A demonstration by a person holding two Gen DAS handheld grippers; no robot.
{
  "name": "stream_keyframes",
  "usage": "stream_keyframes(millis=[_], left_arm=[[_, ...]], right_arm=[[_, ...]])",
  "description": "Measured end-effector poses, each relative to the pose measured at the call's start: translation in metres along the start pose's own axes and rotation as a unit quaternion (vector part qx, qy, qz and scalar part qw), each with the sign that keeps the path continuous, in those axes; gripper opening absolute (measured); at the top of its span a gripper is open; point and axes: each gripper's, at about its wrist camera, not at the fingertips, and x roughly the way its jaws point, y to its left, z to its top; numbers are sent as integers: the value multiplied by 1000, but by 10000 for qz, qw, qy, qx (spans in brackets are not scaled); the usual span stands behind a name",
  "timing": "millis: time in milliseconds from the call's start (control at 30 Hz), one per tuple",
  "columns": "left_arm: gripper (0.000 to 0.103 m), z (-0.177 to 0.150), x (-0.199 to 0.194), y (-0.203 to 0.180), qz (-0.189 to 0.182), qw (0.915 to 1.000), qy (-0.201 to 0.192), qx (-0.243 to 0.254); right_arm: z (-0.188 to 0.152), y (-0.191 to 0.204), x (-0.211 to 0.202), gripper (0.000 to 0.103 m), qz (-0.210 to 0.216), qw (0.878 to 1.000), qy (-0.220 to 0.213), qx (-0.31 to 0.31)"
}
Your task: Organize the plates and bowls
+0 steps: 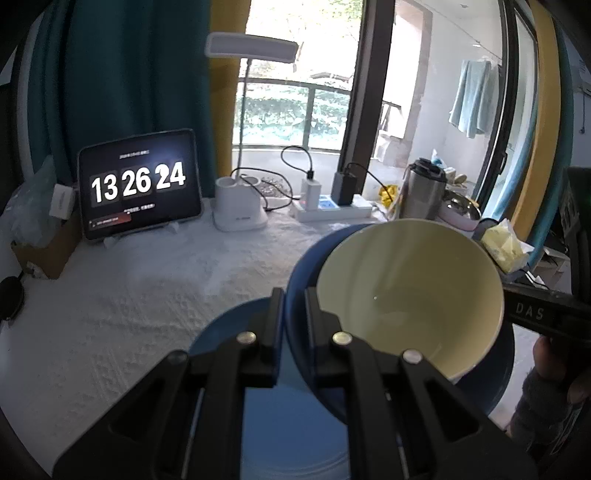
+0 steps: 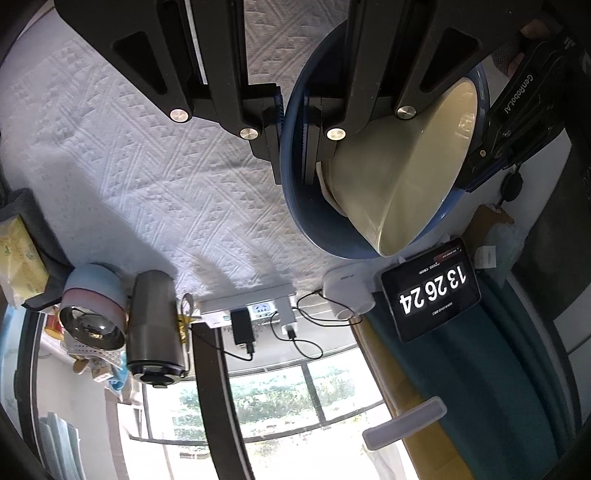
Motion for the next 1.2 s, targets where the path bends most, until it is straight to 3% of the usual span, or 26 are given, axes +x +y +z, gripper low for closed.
stream_keyframes(millis=[1200], left_arm=[[9,-20,11,51,358,9985,285,-297]], right_arm=[[-13,40,53,11,318,9982,513,-23]])
